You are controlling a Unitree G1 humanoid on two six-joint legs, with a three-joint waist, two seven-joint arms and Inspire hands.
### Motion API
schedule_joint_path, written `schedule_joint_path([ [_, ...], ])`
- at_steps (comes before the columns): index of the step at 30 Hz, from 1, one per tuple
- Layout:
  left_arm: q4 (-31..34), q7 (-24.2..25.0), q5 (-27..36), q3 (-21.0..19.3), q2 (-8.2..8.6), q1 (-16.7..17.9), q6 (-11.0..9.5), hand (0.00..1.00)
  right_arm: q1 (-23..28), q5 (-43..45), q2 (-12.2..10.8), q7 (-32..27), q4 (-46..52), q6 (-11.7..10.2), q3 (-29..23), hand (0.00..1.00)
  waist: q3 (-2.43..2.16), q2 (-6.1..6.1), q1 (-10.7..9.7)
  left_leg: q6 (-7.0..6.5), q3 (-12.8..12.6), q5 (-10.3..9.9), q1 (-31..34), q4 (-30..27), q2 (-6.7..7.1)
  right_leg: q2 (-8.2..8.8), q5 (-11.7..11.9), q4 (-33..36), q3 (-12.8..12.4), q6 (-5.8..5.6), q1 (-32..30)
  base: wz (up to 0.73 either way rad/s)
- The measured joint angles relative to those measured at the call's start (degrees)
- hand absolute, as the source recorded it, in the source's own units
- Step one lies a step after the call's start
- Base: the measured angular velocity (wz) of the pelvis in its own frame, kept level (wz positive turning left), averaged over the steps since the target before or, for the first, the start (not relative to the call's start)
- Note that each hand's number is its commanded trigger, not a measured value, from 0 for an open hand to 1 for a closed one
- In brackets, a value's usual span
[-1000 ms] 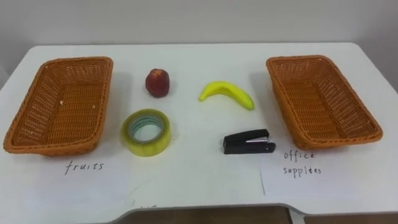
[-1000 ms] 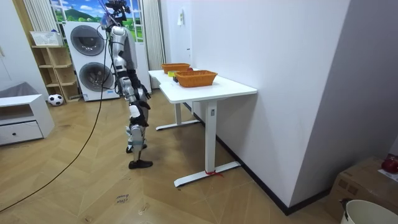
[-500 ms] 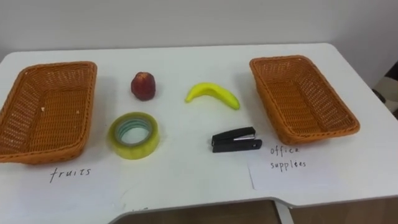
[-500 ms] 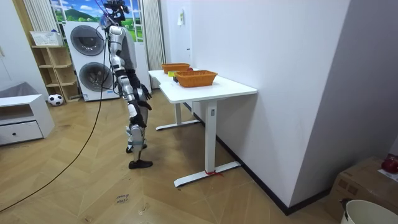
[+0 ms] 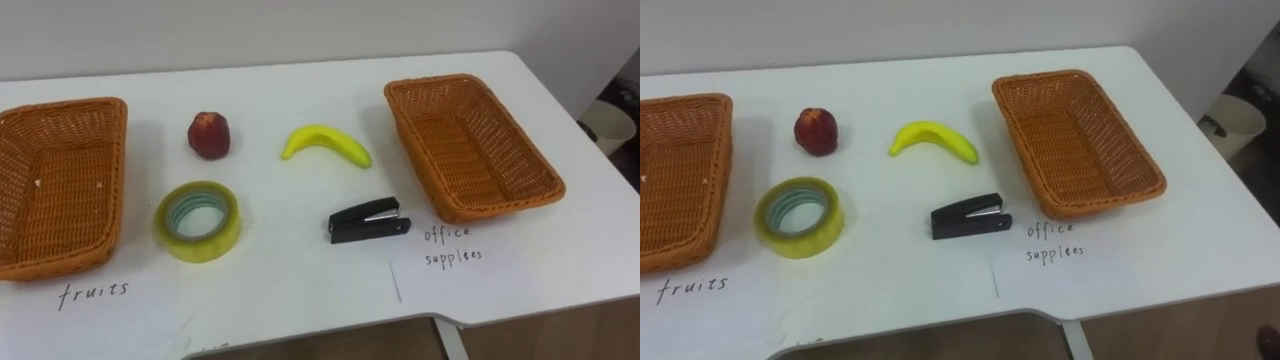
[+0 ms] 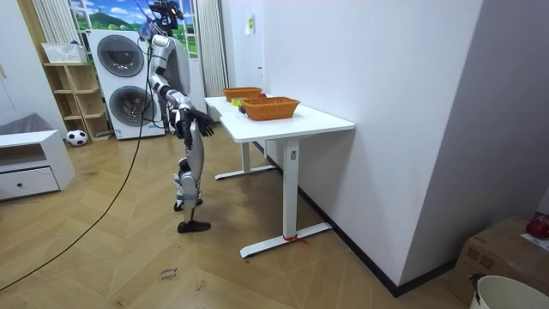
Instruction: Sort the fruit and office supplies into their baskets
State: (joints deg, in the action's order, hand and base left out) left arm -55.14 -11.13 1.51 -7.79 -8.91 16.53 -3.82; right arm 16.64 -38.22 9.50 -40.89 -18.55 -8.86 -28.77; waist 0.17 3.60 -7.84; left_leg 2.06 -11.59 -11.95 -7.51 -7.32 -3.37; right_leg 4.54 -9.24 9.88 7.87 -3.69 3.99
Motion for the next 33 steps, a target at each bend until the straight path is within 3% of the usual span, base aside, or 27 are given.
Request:
schedule_joint_path([
  [6, 0.1, 0.1, 0.0, 0.0, -0.04, 0.8, 0.2, 0.0, -1.8, 0.3, 1.6, -7.0, 4.7, -0.6, -0.7, 0.0, -0.12, 0.26, -0.2, -0.06, 0.1, 0.0, 0.1, 0.1, 0.01, 0.0, 0.0, 0.0, 0.1, -0.01, -0.1, 0.01],
  [12, 0.3, 0.7, 0.1, 0.2, -0.09, 1.6, 0.3, 0.0, -1.4, 3.1, 2.1, -13.4, 15.7, -1.5, -1.9, 0.0, -0.12, 0.38, -0.5, -0.06, 0.2, 0.0, 1.7, 0.0, 0.05, 0.0, -0.2, 0.1, 0.1, -0.04, -1.5, 0.0],
  [16, 0.4, 0.9, 0.1, 0.2, -0.39, 1.5, 0.2, 0.0, -1.7, 9.2, 2.5, -15.3, 19.6, -2.3, -2.0, 0.0, -0.18, 0.66, 0.0, -0.06, -0.1, 0.0, 1.9, -0.1, 0.04, 0.0, -0.2, 0.3, 0.2, -0.04, -2.0, -0.02],
  [23, -0.2, 2.3, -0.1, 0.2, -0.73, 0.7, 0.1, 0.0, -4.5, 14.1, 4.3, -15.5, 26.6, -2.6, -2.0, 0.0, -0.14, 0.89, 0.3, -0.06, -0.4, 0.0, 1.9, -0.1, 0.02, 0.06, -0.2, 0.7, 0.5, -0.04, -2.4, -0.02],
  [33, -2.5, 3.1, -1.8, 0.4, -0.67, -0.9, 0.1, 0.0, -12.3, 16.3, 9.4, -11.2, 36.1, -3.7, -1.9, 0.0, 0.27, 1.49, 0.5, -0.07, 0.2, 0.0, 1.9, -0.1, 0.01, 0.07, -0.2, 1.0, 0.7, -0.02, -2.4, 0.01],
])
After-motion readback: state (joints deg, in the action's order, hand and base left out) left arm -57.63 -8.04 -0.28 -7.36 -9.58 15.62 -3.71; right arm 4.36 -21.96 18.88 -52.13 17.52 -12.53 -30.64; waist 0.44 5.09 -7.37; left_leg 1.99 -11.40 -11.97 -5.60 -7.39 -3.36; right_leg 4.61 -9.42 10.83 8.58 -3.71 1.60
